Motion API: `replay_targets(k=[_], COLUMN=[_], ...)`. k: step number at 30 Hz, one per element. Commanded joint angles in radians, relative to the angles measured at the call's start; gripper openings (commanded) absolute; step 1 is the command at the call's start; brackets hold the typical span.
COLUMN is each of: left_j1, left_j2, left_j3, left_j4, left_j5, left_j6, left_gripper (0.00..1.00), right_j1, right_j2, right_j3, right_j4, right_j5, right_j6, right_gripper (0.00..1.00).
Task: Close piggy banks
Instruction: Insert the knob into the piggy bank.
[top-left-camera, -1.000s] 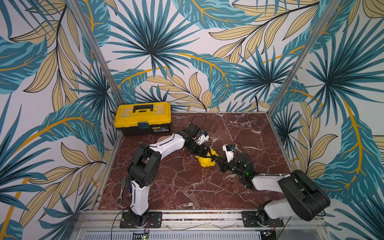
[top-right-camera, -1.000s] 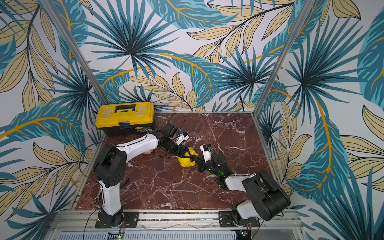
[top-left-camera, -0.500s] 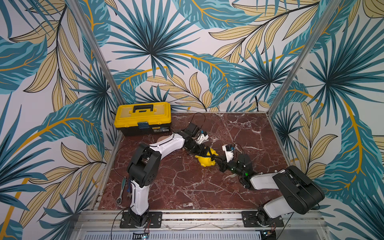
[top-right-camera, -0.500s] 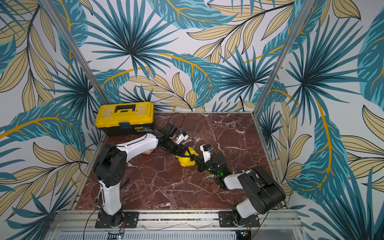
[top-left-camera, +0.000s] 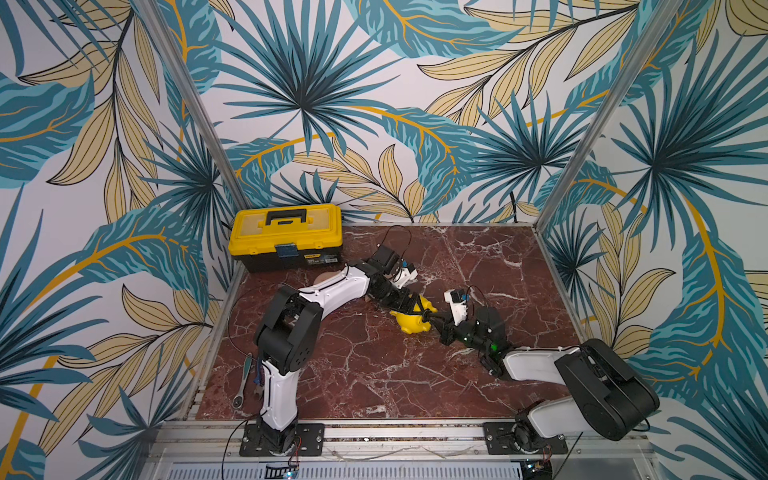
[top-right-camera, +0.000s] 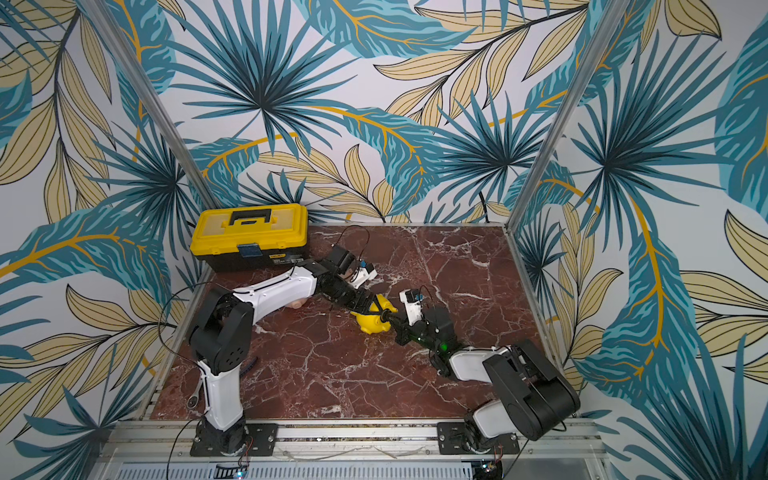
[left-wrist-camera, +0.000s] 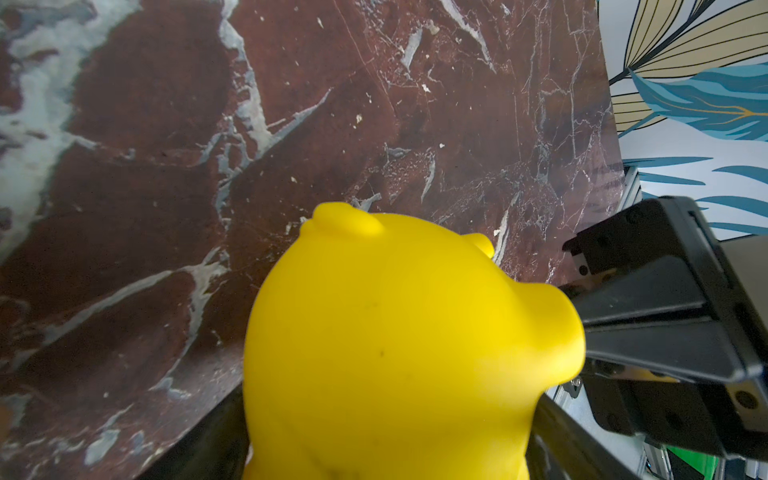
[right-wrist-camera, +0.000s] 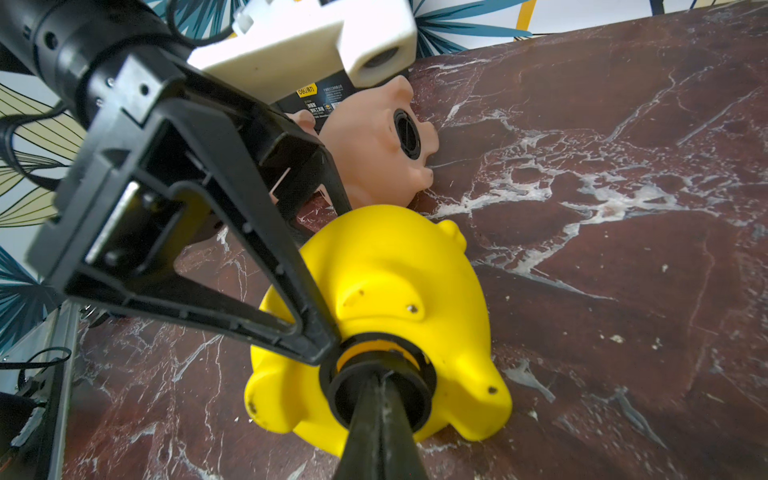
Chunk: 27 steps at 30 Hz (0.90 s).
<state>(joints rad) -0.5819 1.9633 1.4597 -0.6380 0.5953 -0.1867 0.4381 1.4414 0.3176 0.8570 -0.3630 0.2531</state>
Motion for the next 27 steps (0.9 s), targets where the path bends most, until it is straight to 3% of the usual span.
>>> replay_targets(k=[1,27], left_j1=[-0.013,-0.013], left_j2=[0.082,0.084], left_j3=[-0.044,-0.045], left_j4=[-0.104,-0.104], left_j5=[-0.049,-0.043], left_j6=[0.010,0.010], left_gripper=[0.91,0.91], right_j1=[0.002,0.002], right_j2=[-0.019,0.059], right_j3=[0.021,0.034], right_j4=[-0.071,0.035], right_j5=[0.001,-0.010], right_j6=[-0.029,-0.017], right_gripper=[0.00,0.00])
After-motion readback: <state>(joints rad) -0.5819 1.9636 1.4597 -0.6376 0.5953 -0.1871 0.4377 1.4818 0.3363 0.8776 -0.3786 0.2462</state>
